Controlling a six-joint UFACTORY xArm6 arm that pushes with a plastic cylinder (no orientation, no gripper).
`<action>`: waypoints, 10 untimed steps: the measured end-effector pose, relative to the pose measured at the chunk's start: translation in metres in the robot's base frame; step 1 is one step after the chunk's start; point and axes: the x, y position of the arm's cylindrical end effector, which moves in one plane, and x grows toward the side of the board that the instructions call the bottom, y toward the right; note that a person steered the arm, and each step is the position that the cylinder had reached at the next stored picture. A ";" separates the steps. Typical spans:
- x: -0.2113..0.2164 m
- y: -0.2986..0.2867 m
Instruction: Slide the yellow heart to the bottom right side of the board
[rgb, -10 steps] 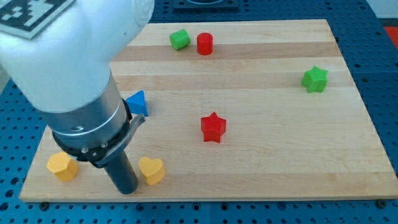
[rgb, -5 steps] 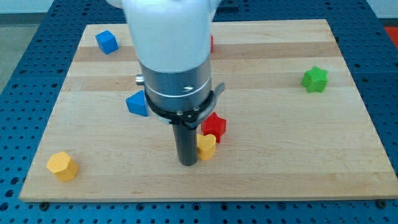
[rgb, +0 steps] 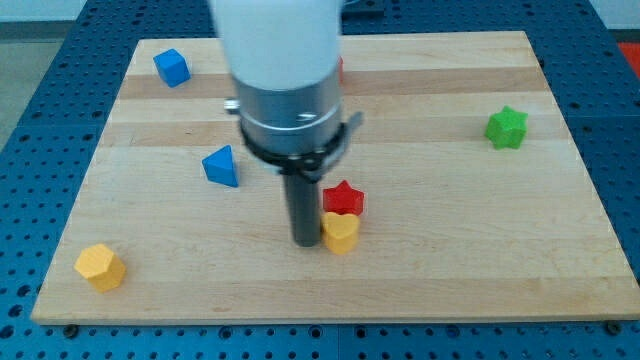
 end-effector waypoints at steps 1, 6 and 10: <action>0.000 0.068; 0.000 0.185; 0.049 0.152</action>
